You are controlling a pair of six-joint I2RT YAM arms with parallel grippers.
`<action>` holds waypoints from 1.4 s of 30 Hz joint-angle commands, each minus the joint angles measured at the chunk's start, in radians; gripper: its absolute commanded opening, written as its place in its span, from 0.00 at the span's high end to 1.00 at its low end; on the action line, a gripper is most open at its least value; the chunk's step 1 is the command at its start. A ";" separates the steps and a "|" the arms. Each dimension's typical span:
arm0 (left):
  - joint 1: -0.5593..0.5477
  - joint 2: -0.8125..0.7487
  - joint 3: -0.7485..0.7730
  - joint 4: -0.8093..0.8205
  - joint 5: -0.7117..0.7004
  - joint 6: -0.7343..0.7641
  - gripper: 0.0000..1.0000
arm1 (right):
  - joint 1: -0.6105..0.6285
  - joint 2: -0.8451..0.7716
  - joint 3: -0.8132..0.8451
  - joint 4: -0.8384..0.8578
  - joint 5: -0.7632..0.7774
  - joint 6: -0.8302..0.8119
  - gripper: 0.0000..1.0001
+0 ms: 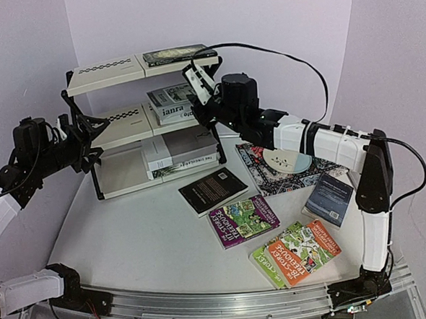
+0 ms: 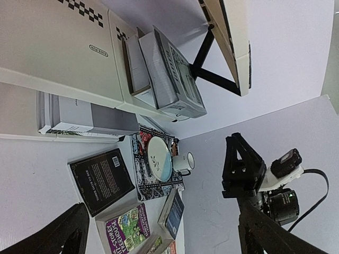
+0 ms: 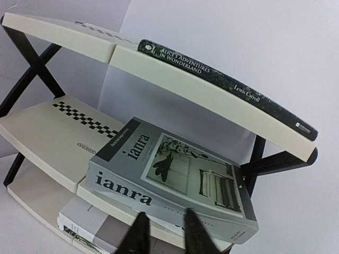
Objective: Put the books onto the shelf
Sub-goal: Adjust the book at the book pile on the shelf.
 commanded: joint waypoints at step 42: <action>0.004 -0.021 -0.003 -0.018 -0.022 0.055 0.00 | -0.013 0.404 0.413 0.048 0.021 0.293 1.00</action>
